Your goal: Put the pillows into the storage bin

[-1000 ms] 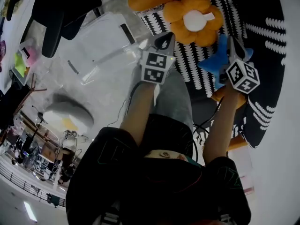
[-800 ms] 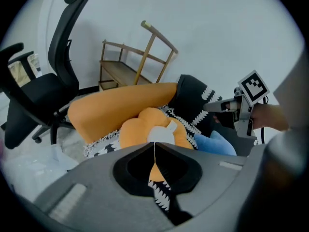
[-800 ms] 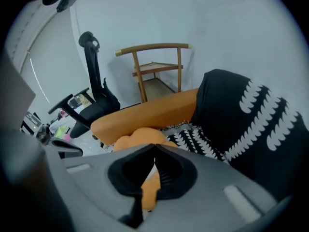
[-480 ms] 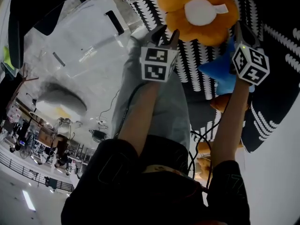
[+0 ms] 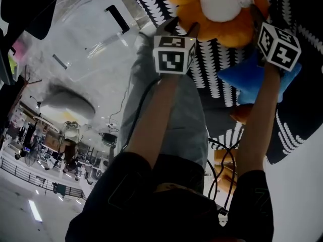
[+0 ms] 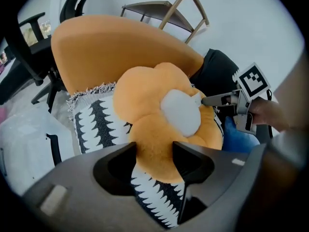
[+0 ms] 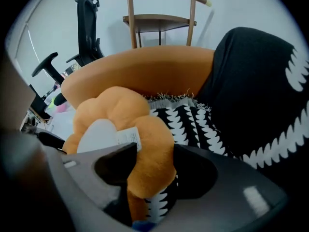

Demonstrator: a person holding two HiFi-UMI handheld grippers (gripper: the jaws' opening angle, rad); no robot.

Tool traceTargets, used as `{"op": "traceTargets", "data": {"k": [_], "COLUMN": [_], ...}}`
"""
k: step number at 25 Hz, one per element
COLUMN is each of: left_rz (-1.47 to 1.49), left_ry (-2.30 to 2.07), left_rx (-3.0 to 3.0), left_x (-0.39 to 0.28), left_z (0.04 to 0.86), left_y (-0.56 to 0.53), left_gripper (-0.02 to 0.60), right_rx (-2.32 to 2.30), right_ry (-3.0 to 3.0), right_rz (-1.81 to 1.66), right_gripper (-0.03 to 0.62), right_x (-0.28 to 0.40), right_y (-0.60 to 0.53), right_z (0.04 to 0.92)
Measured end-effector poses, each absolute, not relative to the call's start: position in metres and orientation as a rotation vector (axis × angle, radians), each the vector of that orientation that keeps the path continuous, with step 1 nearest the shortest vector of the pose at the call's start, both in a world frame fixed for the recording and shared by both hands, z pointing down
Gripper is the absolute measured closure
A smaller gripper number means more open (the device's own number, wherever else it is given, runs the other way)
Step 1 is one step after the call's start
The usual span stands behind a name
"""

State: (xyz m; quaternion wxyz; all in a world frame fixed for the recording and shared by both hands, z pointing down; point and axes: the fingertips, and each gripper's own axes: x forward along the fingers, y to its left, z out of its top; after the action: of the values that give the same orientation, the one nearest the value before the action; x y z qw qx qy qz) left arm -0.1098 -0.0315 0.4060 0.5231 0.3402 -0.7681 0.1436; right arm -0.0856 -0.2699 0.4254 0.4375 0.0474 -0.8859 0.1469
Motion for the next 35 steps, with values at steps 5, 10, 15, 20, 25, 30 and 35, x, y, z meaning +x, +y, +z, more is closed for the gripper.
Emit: {"op": "traceTargets", "data": {"k": [5,10,15,20,25,30,35], "left_rz": [0.272,0.209,0.223,0.209,0.160,0.125,0.100], "left_ry": [-1.812,-1.786,-1.803,-1.827,-1.852,-1.874,-1.923], "left_rx": [0.828,0.893,0.938,0.921,0.885,0.838,0.750], "left_x": [-0.113,-0.105,-0.107,-0.113,-0.116,-0.116,-0.136], "left_z": [0.413,0.404,0.385,0.367,0.347,0.337,0.324], "left_y": [-0.036,-0.040,-0.018,0.026,0.075,0.130,0.197], "left_gripper": [0.371,0.488,0.517,0.517,0.517,0.517,0.515], "right_rx": [0.038,0.020,0.034,0.001,-0.058,-0.116,-0.199], "right_ry": [-2.190,-2.172,-2.214,-2.221,-2.195,-2.195,-2.181], "right_rz": [0.406,0.372,0.381,0.400,0.332,0.321,0.318], "right_gripper": [0.452,0.565,0.569,0.569,0.569,0.569,0.569], "right_x": [-0.088,-0.082,-0.072,-0.077,-0.083,-0.098,-0.127], "right_y": [-0.258,-0.245,-0.218,-0.176,-0.130,-0.077,-0.008], "right_z": [0.427,0.415,0.391,0.376,0.365,0.351,0.338]}}
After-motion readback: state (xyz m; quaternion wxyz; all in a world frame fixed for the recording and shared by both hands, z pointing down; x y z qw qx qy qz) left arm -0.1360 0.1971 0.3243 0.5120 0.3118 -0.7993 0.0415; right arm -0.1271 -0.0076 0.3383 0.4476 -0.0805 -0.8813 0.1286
